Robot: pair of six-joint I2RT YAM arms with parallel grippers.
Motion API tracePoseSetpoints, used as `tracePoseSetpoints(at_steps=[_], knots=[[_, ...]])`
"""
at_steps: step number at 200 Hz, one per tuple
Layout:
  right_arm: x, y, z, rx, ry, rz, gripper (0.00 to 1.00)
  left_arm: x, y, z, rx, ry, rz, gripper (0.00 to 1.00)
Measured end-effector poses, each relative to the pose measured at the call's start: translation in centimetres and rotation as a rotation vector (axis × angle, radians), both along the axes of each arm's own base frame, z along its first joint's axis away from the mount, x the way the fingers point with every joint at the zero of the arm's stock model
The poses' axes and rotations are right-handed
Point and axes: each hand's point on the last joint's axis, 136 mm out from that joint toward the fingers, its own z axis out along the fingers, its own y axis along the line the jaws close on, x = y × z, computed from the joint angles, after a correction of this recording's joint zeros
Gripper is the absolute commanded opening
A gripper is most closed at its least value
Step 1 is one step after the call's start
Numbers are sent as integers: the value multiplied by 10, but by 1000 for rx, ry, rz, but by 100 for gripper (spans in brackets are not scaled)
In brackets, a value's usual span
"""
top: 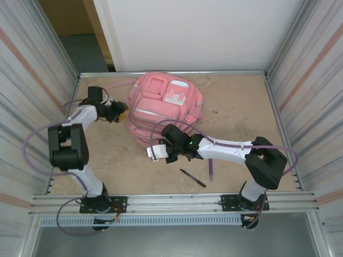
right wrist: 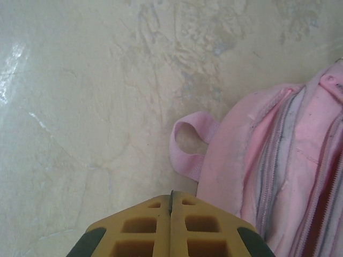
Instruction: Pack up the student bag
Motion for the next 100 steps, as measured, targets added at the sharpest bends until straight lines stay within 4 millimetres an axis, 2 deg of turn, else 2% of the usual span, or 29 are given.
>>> tracePoseSetpoints(at_steps=[7,21,36,72,100], knots=[[2,1,0,9,9,-7,0,-12,-3,4,12,-11,-6,44],[8,4,0,40,34,-42,7,-32,-10,10,31,-32,-26,45],[16,11,7,105,68,-97,16,-43,-15,9,45,-39,-50,45],[28,33,37,324,143,-224,20,-38,-13,-7,71,2,-66,45],[17,37,36,384,210,-279,23,-22,-17,-13,95,11,-90,43]])
